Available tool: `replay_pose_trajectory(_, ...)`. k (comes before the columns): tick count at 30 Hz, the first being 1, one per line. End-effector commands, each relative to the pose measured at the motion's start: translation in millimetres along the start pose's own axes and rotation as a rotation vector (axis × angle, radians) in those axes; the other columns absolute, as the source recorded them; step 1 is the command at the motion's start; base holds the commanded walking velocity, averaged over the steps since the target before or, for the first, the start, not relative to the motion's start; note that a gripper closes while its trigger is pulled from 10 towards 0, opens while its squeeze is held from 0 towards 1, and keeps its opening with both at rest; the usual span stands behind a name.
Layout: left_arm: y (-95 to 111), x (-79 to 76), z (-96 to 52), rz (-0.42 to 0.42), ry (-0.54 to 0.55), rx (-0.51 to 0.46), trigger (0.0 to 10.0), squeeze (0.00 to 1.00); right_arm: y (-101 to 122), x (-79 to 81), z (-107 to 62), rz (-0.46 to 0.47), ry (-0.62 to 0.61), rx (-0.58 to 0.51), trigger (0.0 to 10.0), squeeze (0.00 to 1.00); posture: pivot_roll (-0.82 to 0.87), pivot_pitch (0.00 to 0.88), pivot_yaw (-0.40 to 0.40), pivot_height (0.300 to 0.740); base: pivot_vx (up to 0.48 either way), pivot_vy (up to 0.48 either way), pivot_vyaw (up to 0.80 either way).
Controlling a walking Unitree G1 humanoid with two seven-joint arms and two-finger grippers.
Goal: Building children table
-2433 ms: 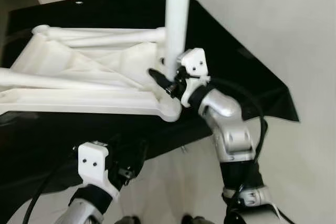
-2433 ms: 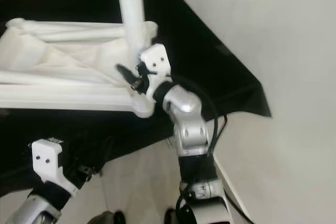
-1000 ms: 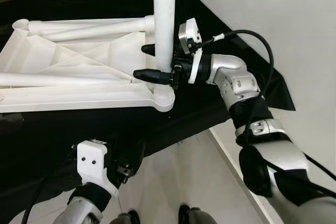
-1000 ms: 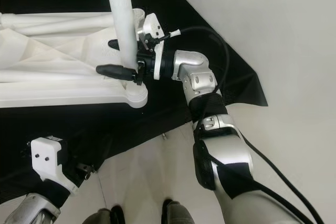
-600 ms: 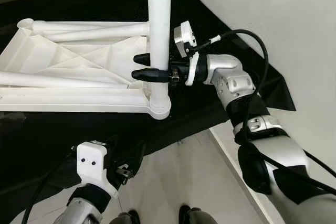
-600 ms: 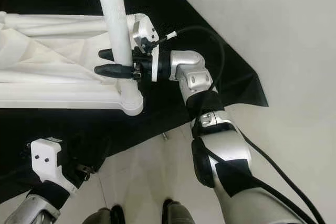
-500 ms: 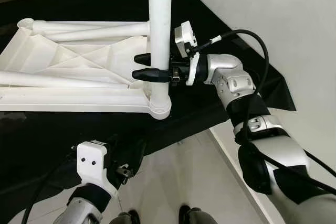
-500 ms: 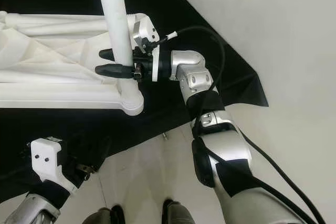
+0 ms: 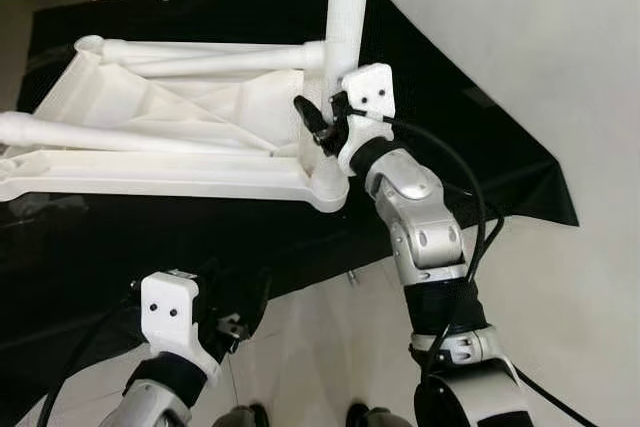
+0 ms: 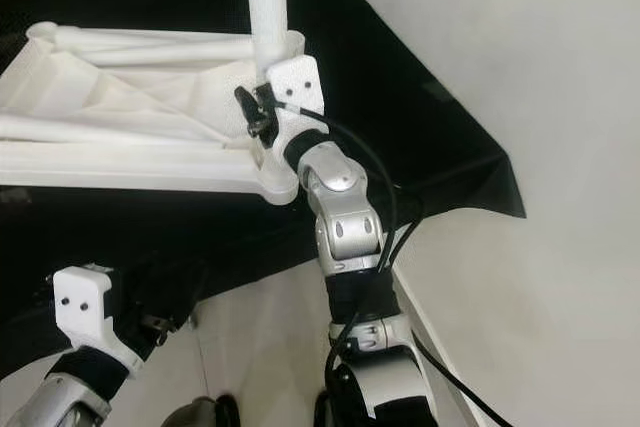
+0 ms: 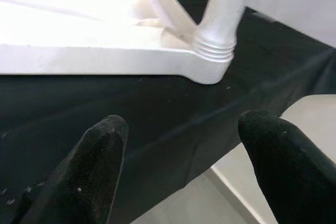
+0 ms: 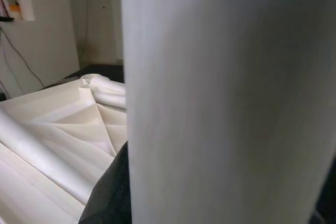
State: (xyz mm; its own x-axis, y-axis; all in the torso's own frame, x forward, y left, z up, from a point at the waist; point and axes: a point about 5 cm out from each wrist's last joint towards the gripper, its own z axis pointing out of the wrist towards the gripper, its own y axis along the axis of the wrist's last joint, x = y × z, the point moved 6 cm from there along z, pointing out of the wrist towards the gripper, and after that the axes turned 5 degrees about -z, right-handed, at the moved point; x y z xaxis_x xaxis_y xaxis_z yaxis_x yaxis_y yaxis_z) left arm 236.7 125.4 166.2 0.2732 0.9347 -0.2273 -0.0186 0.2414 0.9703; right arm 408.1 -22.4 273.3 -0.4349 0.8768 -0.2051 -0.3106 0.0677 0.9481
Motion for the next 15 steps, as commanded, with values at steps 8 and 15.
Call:
replay_pose_trajectory(8, -3.5, 0.4, 0.6, -0.004, 0.007, 0.005, 10.0, 0.00, -2.6, 18.3, 9.9, 0.086, 0.058, 0.028, 10.0, 0.29, 0.03, 0.220, -0.048, 0.740, 0.000, 0.000, 0.00)
replay_pose_trajectory(15, -3.6, -1.6, 1.4, -0.008, 0.002, 0.002, 10.0, 0.00, 14.2, 26.5, 17.6, 0.029, 0.281, -0.045, 10.0, 1.00, 0.04, 0.214, -0.050, 0.740, 0.000, 0.000, 0.00)
